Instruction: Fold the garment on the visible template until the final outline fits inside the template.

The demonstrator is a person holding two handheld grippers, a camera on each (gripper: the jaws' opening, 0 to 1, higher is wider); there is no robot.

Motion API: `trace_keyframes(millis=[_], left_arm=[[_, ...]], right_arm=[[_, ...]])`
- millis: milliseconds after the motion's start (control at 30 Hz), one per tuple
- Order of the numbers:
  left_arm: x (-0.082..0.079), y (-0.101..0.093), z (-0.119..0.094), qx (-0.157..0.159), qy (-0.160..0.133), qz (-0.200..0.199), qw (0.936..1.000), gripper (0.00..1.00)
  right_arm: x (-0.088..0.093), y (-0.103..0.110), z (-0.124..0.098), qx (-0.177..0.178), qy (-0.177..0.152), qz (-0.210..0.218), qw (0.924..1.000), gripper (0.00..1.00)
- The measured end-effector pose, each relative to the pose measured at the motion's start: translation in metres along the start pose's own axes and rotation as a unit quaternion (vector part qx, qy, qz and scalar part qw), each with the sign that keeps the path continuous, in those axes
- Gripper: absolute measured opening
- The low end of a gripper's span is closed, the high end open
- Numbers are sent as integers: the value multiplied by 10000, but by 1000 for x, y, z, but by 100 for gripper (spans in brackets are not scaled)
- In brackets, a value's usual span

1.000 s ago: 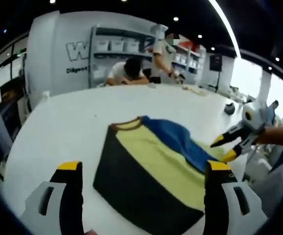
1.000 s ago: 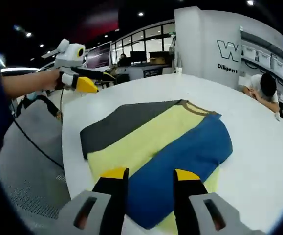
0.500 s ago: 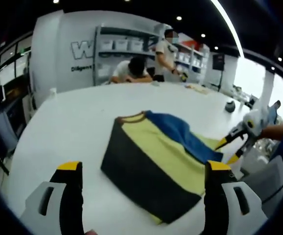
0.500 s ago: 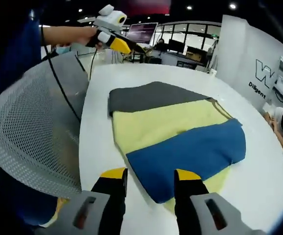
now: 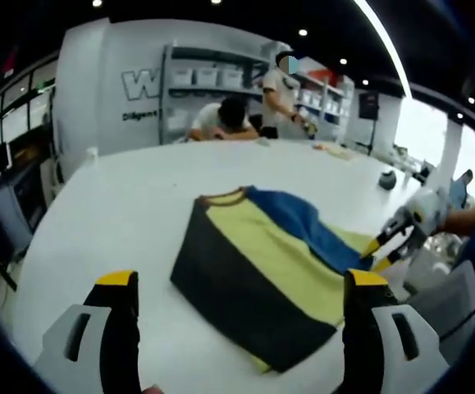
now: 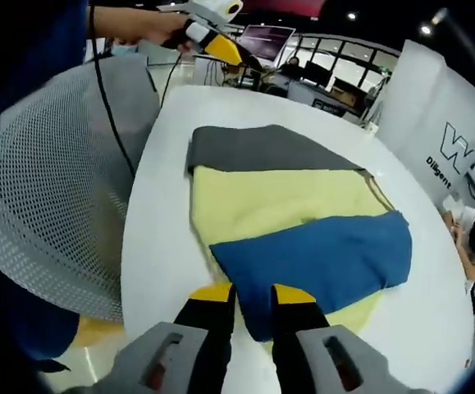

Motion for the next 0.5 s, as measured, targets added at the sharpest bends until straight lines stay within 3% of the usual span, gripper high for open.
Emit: trace_keyframes(millis=[67,200,333,500], left_arm=[[0,0,0,4,-1,-2,10000,99],[0,-1,0,12,-3,-1,10000,99],[1,-2,0,14,12,1,10000,99],[0,-2,-1,31,27,64,10000,99]], right_arm=[[-2,-3,-1,-56,-64,129,9999,0],[-2,-7,-4,-71,-150,339,9993,0],[-9,-16,-8,-91,-573,1020,9931,0],[-19,-65,-38,406,-1363,2111,9671,0]])
Point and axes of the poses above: the point that each gripper's makers call its tool centre point, and the gripper's own axes: z roughly forward along the fingers, y roughly to its left, x roughly out of its underside, the point moved 5 cm from there along -z, roughly backward along the fingers, and after that the axes turned 5 degrees about y, right-handed, at the moved point
